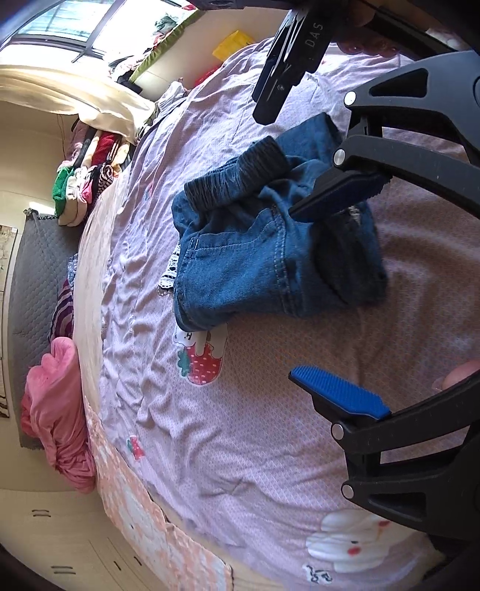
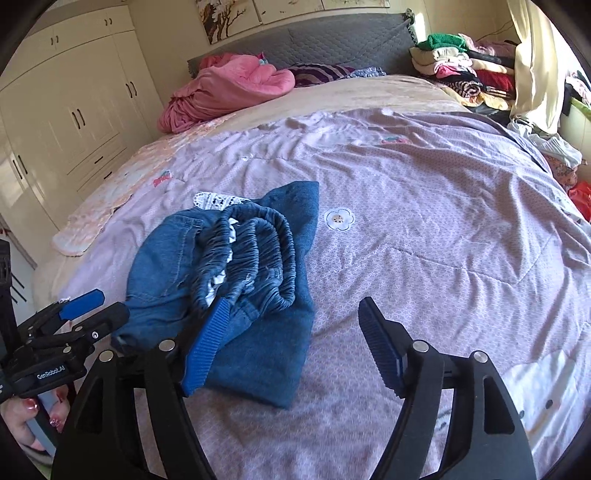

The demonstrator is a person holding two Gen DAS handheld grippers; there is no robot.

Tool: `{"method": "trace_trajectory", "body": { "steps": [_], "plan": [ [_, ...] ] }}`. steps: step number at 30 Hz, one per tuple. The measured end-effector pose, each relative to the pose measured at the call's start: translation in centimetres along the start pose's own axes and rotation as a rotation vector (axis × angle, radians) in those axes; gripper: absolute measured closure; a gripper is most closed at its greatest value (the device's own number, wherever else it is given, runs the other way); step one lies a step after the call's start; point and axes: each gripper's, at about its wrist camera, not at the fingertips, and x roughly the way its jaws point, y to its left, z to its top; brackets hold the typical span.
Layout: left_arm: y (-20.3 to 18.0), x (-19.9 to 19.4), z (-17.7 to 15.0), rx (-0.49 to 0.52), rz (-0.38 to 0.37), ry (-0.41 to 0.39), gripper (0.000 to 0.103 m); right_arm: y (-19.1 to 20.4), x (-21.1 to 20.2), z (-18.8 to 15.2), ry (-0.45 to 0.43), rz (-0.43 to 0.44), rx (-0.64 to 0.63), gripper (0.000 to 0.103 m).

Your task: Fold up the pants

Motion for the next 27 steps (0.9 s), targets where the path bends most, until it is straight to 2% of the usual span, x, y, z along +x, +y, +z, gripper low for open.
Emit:
{"method": "trace_trajectory", "body": {
  "steps": [15,27],
  "plan": [
    [-1.0,-4.1,-2.4,0.04,0.003,-0.022,0.01,1.7,-6.4,-1.6,-0.087,-0.002,-0.046,0.014],
    [-1.8,-7.3,-4.6,0.05,-0.005,-0.048,0.01,2.7,-10.7,-3.9,-0.135,-0.021,-0.071,0.007]
  ]
}}
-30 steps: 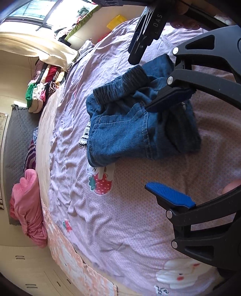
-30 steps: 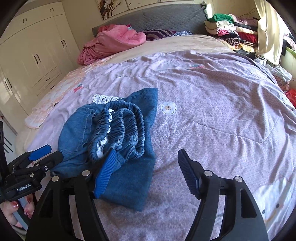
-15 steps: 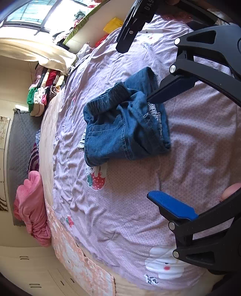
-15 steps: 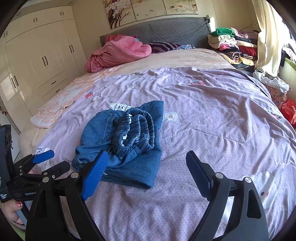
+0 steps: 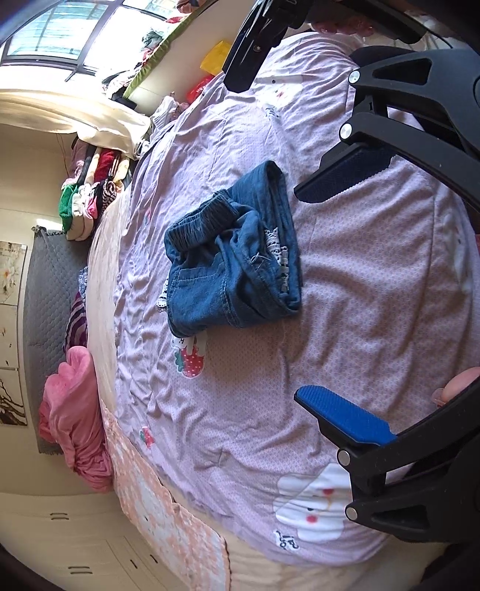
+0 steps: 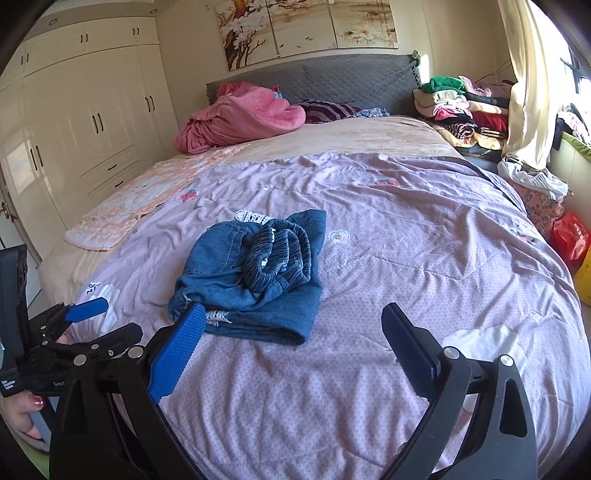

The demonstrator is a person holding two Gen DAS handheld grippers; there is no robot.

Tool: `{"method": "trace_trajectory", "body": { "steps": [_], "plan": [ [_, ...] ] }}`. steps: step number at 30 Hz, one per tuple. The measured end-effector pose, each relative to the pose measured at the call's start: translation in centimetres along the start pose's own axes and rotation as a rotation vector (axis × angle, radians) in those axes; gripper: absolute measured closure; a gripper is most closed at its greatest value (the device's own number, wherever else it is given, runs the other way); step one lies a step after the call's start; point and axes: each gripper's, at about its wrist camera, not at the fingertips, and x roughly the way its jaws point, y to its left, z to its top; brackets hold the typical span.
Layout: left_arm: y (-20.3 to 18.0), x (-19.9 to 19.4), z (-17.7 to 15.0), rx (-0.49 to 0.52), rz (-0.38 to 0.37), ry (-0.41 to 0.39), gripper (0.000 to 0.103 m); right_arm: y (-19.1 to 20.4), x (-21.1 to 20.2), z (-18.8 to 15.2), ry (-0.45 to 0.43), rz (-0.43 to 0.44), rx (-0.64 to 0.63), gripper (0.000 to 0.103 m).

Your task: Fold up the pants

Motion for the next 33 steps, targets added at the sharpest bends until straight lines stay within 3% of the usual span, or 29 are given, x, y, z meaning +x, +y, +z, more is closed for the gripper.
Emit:
{"method": "trace_trajectory", "body": {
  "steps": [14,33],
  "plan": [
    [-0.3,-0.9,-2.3,-0.007,0.008,0.02,0.01,0.1,-1.4,-3.5,0.028,-0.028,0.013,0.005],
    [-0.2,-0.7,-3.4,-0.003,0.019,0.056,0.01,-0.6,-1.5,-4.6,0.054,-0.033,0.044,0.005]
  ]
}}
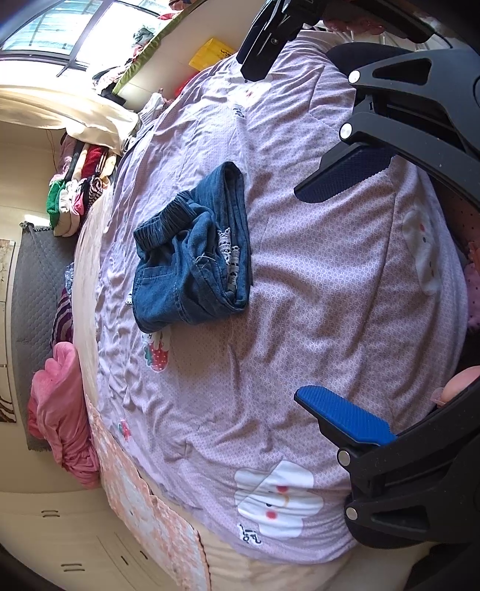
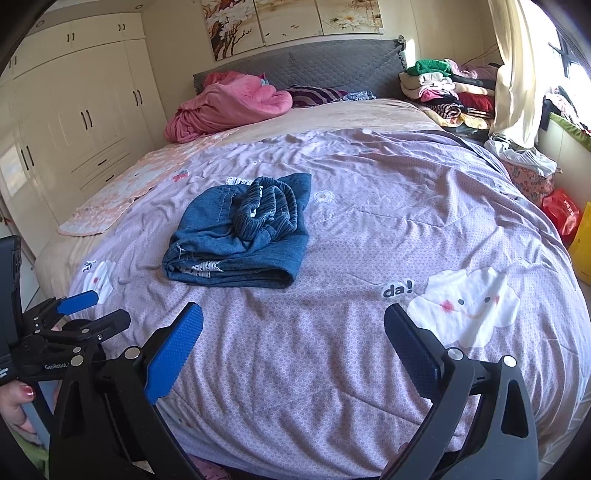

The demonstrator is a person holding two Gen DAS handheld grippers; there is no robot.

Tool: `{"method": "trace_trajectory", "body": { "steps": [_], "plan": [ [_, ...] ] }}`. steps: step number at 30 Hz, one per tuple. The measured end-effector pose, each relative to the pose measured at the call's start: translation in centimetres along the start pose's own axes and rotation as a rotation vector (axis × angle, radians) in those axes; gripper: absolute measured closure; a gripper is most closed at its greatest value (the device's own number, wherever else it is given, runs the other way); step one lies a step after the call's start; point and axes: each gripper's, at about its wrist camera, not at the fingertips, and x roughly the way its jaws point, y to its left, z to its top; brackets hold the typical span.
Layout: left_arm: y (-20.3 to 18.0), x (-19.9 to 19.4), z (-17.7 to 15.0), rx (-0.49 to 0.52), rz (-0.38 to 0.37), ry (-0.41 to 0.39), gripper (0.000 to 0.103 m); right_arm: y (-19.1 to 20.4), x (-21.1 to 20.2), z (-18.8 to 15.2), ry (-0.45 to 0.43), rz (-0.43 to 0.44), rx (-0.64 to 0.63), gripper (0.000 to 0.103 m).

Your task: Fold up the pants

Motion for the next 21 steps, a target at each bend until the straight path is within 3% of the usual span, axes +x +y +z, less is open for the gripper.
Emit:
{"method": "trace_trajectory", "body": {
  "steps": [21],
  "plan": [
    [0.19,0.24,-0.1,-0.005,0.011,0.015,0.01,-0.1,0.14,-0.26,0.006,-0.002,0.004,0.005]
  ]
}}
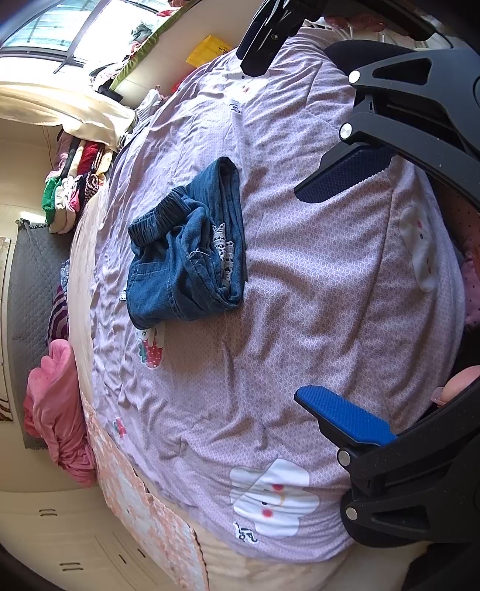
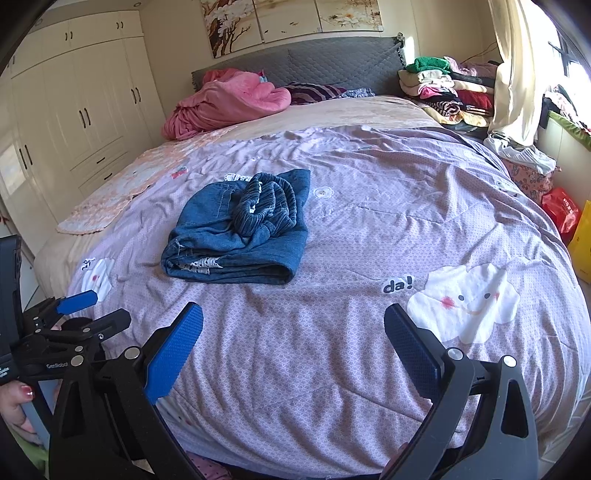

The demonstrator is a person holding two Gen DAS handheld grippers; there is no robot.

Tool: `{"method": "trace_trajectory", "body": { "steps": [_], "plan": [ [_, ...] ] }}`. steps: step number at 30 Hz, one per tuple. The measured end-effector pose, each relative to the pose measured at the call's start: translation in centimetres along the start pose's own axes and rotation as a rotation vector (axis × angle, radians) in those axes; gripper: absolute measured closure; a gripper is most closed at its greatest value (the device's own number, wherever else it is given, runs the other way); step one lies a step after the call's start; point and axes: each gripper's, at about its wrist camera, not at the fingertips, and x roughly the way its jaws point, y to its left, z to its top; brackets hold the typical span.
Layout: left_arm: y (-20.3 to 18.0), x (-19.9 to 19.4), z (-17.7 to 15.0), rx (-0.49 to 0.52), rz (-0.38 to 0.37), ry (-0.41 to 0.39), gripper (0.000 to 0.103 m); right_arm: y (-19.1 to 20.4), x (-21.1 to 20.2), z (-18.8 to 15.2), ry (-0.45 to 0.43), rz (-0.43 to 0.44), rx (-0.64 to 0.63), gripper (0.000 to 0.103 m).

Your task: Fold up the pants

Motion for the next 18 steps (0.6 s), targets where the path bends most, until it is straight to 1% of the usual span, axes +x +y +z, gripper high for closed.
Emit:
{"method": "trace_trajectory", "body": {
  "steps": [18],
  "plan": [
    [0.14,0.07,-0.09,-0.002,0.015,0.01,0.01,0.16,-0.02,-0.03,0.007,0.0,0.0,0.005]
  ]
}}
